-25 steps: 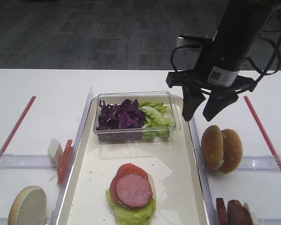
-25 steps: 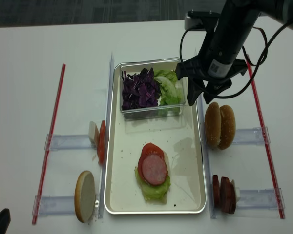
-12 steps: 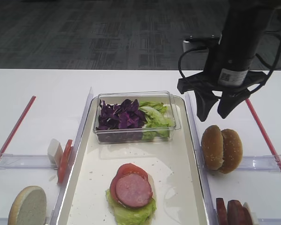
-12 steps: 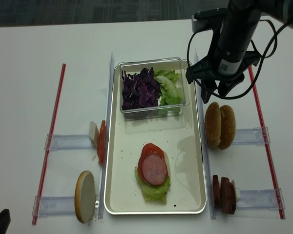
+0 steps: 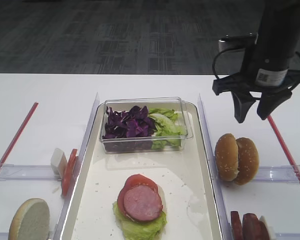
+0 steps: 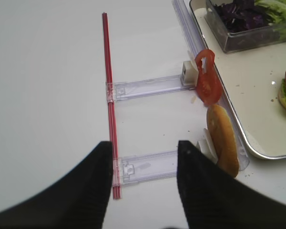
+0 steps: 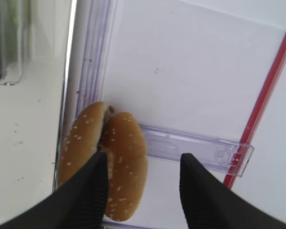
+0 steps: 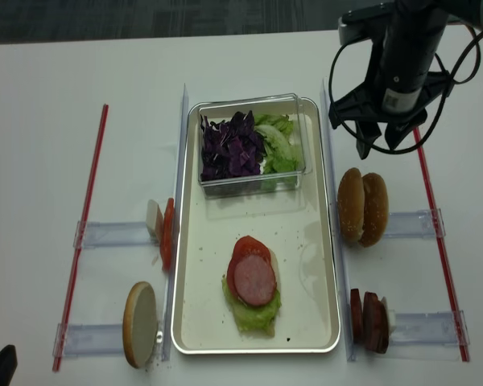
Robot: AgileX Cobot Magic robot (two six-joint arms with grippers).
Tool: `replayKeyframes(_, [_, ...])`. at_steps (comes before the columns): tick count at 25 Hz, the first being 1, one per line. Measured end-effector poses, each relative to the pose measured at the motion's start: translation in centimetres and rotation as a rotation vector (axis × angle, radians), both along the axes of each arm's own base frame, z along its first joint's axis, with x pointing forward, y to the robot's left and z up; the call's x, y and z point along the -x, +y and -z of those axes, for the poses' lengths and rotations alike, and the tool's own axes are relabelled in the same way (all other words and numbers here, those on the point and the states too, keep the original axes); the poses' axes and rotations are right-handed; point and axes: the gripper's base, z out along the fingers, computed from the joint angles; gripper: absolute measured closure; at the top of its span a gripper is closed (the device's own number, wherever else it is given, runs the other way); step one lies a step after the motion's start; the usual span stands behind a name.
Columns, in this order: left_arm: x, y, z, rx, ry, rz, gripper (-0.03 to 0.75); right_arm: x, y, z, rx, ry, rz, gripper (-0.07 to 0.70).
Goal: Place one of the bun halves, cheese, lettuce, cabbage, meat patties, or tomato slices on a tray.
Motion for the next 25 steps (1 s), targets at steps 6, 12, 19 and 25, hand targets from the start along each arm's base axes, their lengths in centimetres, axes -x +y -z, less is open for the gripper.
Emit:
replayKeyframes(6, [0.0, 0.0, 0.0, 0.0, 0.0, 0.0, 0.422, -0.9, -3.6, 0.0, 0.0, 0.0, 0.104, 0.248])
replayKeyframes(12, [0.0, 0.0, 0.0, 0.0, 0.0, 0.0, 0.422, -1.4, -7.2, 0.0, 0.002, -0.001, 0.202, 0.248])
replayKeyframes(19, [0.0, 0.0, 0.0, 0.0, 0.0, 0.0, 0.422, -1.5, -9.7, 0.0, 0.004, -0.002, 0.25, 0.248])
replayKeyframes(25, [0.0, 0.0, 0.0, 0.0, 0.0, 0.0, 0.422, -1.5, -9.7, 0.0, 0.01, -0.003, 0.246, 0.245])
